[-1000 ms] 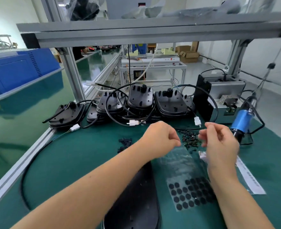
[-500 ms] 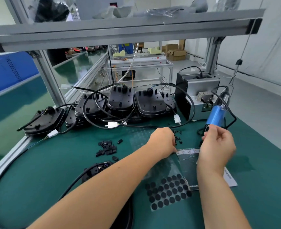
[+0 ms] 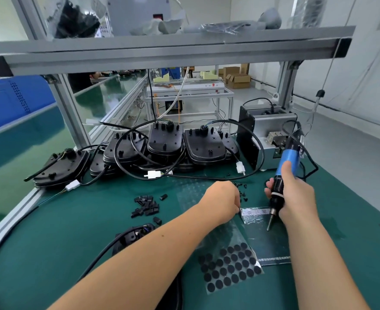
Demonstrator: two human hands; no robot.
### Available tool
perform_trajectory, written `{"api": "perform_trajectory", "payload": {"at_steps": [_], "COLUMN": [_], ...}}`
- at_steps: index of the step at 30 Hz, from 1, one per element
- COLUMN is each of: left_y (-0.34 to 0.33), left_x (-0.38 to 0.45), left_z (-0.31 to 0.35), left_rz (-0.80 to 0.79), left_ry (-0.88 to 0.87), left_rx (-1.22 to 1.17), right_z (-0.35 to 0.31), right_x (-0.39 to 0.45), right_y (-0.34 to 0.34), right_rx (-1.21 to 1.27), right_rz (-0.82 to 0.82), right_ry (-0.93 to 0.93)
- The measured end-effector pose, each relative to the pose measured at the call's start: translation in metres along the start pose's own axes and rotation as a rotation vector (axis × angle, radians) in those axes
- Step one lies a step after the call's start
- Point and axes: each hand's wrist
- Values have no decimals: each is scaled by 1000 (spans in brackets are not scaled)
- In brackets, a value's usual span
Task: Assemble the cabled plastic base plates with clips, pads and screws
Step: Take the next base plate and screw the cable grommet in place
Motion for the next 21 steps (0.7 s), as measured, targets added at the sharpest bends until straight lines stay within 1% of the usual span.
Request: {"api": "perform_trajectory", "payload": {"at_steps": [2, 4, 6, 8, 10, 13, 15, 21], "left_y": [8, 23, 41, 56, 65, 69, 70, 73], "left_x": [-6, -19, -40, -66, -90, -118, -132, -157], "left_z": [2, 1, -4, -13, -22, -33, -38, -43], "left_rz": [54, 134, 189, 197, 198, 229, 246, 277], "left_ry": [11, 5, -25, -63, -79, -55, -48, -58], "left_rx": [-91, -253, -416, -553, -682, -904, -965, -943], "right_z": [-6, -13, -23, -35, -46, -55, -56, -47], "right_x": [-9, -22, -38, -57, -76, -102, -117, -144], "right_y": [-3, -8, -15, -23, -33, -49, -60, -82], "right_rx": [114, 264, 409, 510, 575, 601, 620, 649], "right_rz": [-91, -201, -304, -414, -525, -604, -620, -667], "right_ry": [-20, -15, 35, 103, 163, 203, 226, 302]}}
Point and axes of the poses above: each hand's wrist, its own x-axis towards the middle knuckle, its own y-axis out of the back of the hand, z = x × y, and after that the axes turned 10 degrees about -x, right-handed
